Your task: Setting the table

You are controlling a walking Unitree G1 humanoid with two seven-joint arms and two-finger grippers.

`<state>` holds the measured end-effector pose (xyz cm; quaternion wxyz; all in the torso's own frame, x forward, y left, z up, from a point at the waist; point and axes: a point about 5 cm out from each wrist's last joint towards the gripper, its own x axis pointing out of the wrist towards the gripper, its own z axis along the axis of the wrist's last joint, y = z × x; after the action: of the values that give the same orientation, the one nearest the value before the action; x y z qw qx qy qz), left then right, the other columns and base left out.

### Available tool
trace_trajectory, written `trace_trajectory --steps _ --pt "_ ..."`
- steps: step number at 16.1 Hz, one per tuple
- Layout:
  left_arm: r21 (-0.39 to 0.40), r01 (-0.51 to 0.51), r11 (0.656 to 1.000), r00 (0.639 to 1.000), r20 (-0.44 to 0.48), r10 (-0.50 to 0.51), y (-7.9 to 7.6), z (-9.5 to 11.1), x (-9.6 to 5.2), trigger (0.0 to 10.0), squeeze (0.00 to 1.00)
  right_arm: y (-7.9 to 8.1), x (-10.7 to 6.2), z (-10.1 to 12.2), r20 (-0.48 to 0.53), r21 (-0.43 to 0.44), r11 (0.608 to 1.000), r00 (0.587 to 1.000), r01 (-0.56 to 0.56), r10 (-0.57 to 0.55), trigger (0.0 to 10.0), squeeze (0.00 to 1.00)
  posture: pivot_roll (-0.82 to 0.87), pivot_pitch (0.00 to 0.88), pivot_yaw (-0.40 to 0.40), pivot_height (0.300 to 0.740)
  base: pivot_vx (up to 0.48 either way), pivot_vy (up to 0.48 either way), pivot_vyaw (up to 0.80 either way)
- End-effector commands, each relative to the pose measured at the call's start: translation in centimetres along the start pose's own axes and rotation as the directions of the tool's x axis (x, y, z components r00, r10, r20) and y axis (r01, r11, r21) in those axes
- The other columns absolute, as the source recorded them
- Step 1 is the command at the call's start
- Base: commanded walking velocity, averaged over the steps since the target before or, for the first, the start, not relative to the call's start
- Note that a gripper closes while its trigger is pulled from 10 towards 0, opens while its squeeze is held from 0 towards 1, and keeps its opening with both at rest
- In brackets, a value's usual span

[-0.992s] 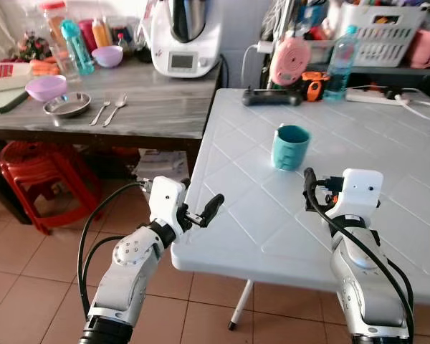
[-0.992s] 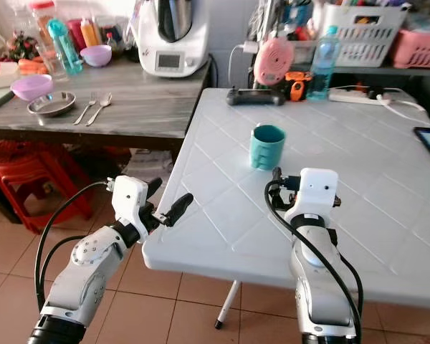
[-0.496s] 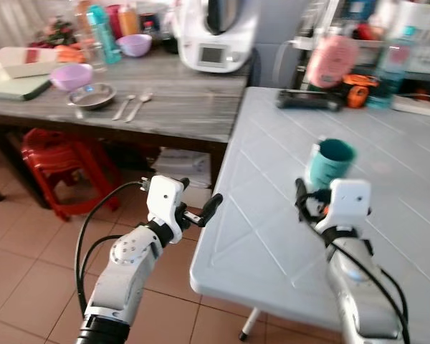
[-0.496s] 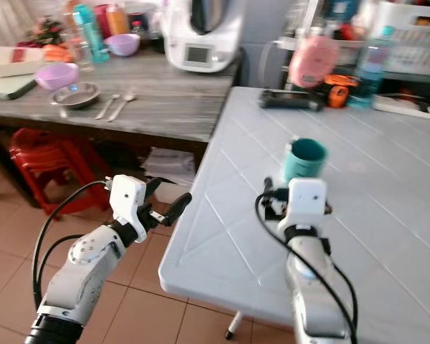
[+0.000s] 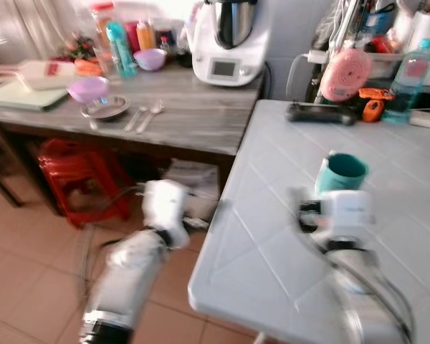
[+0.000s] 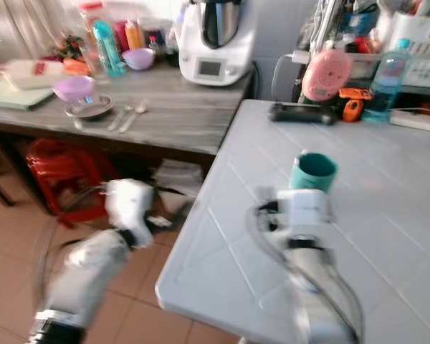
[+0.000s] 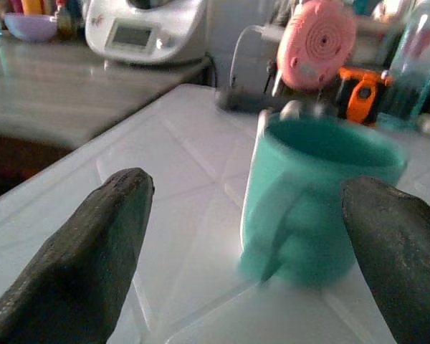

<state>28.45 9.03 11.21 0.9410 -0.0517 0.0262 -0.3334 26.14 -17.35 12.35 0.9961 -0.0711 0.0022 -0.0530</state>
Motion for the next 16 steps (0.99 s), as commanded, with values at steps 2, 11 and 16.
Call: trace_trajectory --steps 2,11,16 --pt "0.029 -0.055 0.998 0.998 0.003 0.055 1.5 0.6 -0.8 10.0 0.0 1.3 0.2 0.8 0.028 0.034 0.999 0.999 -0.035 0.034 10.0 0.0 -0.03 0.001 0.044 0.74 0.159 0.0 0.0" --pt "-0.007 0.076 0.997 0.996 -0.054 -0.076 0.1 -0.4 -1.4 10.0 0.0 1.9 0.4 0.7 0.023 0.028 0.998 0.999 -0.049 0.048 10.0 0.0 -0.03 0.0 0.043 0.74 0.0 0.0 0.0" --pt "-0.021 0.084 0.996 0.995 -0.053 -0.085 0.3 -0.3 -1.4 10.0 0.0 1.8 0.5 0.7 0.023 0.01 0.999 0.999 -0.047 0.047 10.0 0.0 -0.03 0.003 0.04 0.74 0.0 0.0 -0.64"
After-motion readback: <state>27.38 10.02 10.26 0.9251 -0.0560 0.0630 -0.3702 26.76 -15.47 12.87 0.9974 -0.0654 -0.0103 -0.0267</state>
